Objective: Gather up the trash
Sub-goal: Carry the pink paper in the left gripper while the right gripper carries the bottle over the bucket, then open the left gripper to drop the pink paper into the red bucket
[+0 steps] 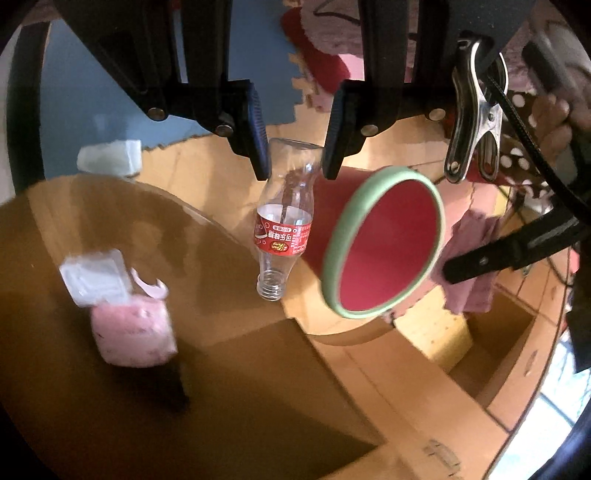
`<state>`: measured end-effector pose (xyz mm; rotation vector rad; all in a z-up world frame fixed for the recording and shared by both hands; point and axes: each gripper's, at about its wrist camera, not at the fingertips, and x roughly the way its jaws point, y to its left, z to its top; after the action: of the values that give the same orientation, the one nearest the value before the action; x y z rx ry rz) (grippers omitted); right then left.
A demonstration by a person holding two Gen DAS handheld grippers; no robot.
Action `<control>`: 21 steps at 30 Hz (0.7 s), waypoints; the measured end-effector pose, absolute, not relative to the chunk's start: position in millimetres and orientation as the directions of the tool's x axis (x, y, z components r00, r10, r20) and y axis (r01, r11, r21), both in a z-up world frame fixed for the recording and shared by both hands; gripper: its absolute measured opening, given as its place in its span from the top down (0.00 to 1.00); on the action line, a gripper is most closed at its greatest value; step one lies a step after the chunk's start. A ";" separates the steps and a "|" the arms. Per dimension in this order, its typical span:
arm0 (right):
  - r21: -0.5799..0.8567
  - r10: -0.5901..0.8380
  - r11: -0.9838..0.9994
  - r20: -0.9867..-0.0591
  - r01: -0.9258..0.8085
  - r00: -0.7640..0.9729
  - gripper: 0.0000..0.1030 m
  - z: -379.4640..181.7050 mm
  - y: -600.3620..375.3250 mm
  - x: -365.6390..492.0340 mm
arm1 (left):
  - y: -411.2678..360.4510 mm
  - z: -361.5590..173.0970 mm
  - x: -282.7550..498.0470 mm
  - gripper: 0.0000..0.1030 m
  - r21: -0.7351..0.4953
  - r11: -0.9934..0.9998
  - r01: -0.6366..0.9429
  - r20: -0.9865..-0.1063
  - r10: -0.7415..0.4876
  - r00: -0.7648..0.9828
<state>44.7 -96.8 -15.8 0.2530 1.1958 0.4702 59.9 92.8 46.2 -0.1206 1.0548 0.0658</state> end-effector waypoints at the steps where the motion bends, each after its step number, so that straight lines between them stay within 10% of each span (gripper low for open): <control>1: 0.424 0.479 0.875 -0.829 -0.235 0.289 0.71 -12.7 -91.8 45.5 | 101.3 43.9 60.9 0.69 -0.082 0.988 -0.129 -0.870 -0.008 0.493; 21: 0.277 0.481 0.799 -0.827 -0.534 0.290 0.71 -13.8 -1.9 69.0 | 166.1 -35.8 93.5 0.65 -0.190 0.945 -0.267 -0.932 -0.088 0.352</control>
<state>69.0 -1.9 -13.8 -0.0559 1.0818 0.6772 93.5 166.1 -35.8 -0.3347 1.2118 0.1186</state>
